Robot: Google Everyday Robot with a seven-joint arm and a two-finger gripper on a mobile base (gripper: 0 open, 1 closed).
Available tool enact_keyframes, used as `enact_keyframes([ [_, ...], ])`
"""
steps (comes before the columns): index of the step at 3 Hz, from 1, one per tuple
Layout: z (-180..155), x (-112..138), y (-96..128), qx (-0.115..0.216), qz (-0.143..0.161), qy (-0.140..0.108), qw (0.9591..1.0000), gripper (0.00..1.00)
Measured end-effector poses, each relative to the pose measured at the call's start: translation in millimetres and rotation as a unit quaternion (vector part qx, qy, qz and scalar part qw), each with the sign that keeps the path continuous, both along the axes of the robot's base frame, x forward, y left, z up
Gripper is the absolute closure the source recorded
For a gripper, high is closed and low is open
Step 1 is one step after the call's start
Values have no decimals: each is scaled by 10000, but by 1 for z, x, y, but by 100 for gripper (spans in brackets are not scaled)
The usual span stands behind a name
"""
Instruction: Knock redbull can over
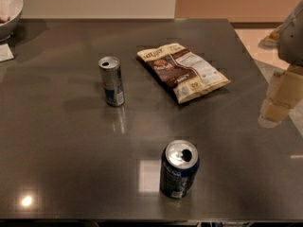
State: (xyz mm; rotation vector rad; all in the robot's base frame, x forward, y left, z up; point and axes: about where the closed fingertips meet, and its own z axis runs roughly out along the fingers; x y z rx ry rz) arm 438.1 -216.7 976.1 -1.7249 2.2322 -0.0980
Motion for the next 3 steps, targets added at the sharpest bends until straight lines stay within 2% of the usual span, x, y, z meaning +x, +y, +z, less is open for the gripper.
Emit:
enact_keyframes([
  [1,0,0,0,0,0,-1,10000,0],
  [2,3,6,11,64,193,33,9998,0],
  [3,3,21,37,264,521,10,9983,0],
])
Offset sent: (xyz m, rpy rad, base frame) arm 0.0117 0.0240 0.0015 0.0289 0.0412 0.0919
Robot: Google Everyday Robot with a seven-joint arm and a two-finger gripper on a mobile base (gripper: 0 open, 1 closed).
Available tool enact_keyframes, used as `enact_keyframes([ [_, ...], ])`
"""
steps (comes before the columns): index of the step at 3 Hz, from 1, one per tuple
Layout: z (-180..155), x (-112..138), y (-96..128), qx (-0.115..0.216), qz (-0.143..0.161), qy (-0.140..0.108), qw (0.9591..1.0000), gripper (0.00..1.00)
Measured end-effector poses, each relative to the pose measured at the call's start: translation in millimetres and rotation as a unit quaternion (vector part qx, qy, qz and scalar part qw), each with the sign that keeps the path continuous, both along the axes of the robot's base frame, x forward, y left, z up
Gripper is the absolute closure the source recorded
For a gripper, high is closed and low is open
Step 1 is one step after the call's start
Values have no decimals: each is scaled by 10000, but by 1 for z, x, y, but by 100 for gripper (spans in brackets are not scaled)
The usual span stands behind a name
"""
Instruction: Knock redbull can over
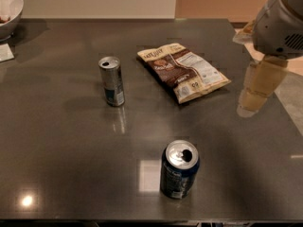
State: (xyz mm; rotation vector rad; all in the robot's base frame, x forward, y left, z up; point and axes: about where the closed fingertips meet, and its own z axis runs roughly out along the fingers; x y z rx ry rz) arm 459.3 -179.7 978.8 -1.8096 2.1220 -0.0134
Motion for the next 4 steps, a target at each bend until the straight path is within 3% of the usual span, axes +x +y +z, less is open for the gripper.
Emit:
enact_keyframes([
  [2,-17,39,61,727,478,-164,9961,0],
  [4,-41,77,140,1570,586,-10,9859,0],
])
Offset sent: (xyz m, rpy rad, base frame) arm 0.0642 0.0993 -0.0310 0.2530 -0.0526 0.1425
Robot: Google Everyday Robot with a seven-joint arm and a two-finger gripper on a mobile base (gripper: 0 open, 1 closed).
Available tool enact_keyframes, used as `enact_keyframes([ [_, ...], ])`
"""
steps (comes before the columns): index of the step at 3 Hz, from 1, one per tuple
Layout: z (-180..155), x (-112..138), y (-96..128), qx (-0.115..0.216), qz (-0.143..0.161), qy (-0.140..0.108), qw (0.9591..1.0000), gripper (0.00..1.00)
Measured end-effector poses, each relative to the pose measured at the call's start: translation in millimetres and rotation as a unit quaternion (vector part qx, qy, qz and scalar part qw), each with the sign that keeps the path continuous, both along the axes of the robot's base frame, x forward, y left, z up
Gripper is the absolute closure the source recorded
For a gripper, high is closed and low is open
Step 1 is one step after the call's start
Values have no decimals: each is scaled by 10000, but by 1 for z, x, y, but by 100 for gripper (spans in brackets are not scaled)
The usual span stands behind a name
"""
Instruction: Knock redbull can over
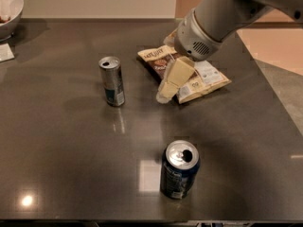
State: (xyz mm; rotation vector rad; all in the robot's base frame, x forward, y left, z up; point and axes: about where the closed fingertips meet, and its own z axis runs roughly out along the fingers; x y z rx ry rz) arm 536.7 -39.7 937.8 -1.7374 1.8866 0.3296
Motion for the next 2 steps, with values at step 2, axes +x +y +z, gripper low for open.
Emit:
enact_keyframes([
  [2,-15,35,67,552,-89,246,9981,0],
])
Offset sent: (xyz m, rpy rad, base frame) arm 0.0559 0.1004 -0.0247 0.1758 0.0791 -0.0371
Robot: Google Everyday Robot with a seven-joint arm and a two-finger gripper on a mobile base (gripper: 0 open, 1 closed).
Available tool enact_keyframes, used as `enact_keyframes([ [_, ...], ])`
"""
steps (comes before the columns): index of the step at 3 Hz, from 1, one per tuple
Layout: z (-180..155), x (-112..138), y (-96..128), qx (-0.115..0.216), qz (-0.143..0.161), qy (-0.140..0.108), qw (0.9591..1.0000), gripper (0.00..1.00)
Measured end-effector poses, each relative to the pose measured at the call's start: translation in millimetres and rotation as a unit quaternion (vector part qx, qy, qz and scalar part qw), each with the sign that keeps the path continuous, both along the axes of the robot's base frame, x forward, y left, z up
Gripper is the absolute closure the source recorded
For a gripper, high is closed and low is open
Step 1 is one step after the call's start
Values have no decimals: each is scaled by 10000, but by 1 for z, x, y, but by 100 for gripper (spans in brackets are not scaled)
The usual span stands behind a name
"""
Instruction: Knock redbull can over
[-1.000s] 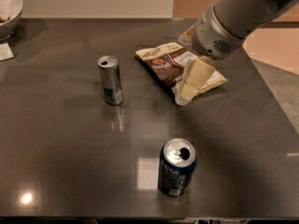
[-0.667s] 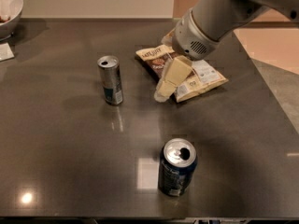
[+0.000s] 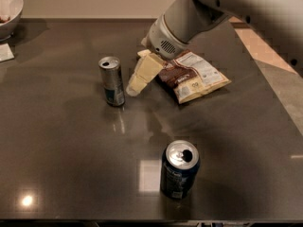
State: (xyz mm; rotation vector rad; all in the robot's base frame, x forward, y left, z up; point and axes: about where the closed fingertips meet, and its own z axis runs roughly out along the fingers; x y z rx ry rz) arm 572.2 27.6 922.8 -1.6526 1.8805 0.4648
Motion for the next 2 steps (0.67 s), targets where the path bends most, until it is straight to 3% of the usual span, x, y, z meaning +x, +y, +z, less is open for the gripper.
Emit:
enact_keyframes([
  [2,-17,18,42,414,-24,162,9990,0],
])
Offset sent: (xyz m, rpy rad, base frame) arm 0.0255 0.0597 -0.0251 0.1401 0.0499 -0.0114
